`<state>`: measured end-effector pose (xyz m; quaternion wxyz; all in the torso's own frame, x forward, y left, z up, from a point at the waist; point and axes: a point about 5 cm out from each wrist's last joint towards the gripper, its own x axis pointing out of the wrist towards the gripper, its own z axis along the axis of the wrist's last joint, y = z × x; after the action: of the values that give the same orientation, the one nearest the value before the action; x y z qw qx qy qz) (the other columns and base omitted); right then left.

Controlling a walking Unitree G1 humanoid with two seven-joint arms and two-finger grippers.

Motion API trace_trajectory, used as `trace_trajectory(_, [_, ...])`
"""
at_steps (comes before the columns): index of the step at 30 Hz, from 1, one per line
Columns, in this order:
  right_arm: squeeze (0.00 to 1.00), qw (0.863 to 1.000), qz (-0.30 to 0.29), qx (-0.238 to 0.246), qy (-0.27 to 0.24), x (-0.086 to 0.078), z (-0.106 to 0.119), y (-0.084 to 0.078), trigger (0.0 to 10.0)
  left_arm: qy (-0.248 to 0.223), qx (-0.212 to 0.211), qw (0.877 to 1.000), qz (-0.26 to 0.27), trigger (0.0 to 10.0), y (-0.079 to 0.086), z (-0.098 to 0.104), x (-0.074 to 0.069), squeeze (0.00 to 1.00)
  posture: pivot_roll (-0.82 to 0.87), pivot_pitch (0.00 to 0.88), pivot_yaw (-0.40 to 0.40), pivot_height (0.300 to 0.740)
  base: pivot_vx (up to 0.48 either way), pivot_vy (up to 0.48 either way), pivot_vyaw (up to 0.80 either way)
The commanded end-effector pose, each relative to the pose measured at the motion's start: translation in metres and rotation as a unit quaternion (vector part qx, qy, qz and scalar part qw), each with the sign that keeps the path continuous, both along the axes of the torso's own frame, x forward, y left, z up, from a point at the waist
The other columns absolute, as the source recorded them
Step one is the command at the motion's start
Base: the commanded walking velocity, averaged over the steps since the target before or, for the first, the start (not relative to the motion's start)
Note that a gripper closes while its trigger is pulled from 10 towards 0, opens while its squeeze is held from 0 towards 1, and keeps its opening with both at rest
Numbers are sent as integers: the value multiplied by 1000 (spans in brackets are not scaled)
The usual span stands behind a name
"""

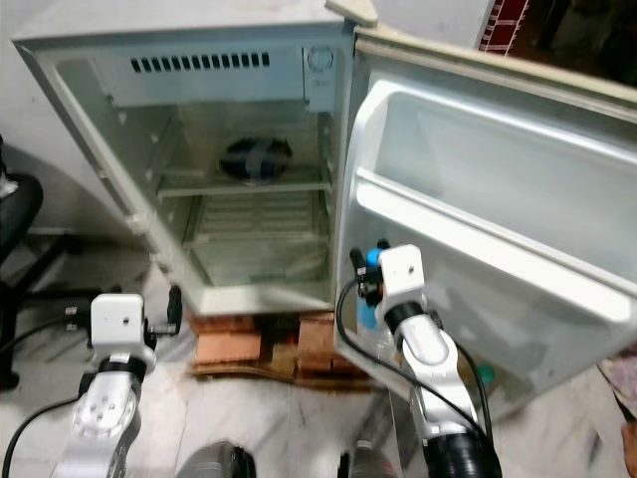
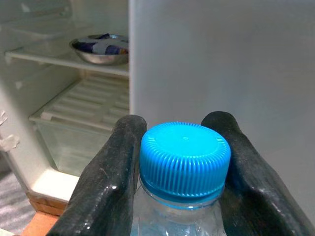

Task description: Restocking fridge

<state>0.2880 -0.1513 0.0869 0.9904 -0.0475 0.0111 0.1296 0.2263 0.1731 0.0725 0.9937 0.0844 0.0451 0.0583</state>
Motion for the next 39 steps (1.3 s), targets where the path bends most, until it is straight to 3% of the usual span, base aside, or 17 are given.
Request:
trace_trajectory(1, [0, 1000, 4, 3, -7, 1, 2, 3, 10000, 8, 7, 1000, 3, 10000, 3, -3, -2, 0, -48, 86, 37, 650, 0, 0, 0])
trace_trajectory(16, [0, 1000, -3, -3, -7, 4, 1, 3, 10000, 6, 7, 1000, 0, 10000, 0, -3, 1, 0, -42, 77, 26, 642, 0, 0, 0])
trace_trajectory(23, [0, 1000, -6, -1, -4, 4, -3, 6, 10000, 12, -6, 1000, 1, 10000, -1, -4, -6, 0, -33, 84, 36, 642, 0, 0, 0])
trace_trajectory(39, [0, 1000, -4, -1, -18, 13, 2, 11, 10000, 9, -10, 1000, -4, 10000, 1, -3, -1, 0, -37, 102, 36, 642, 0, 0, 0])
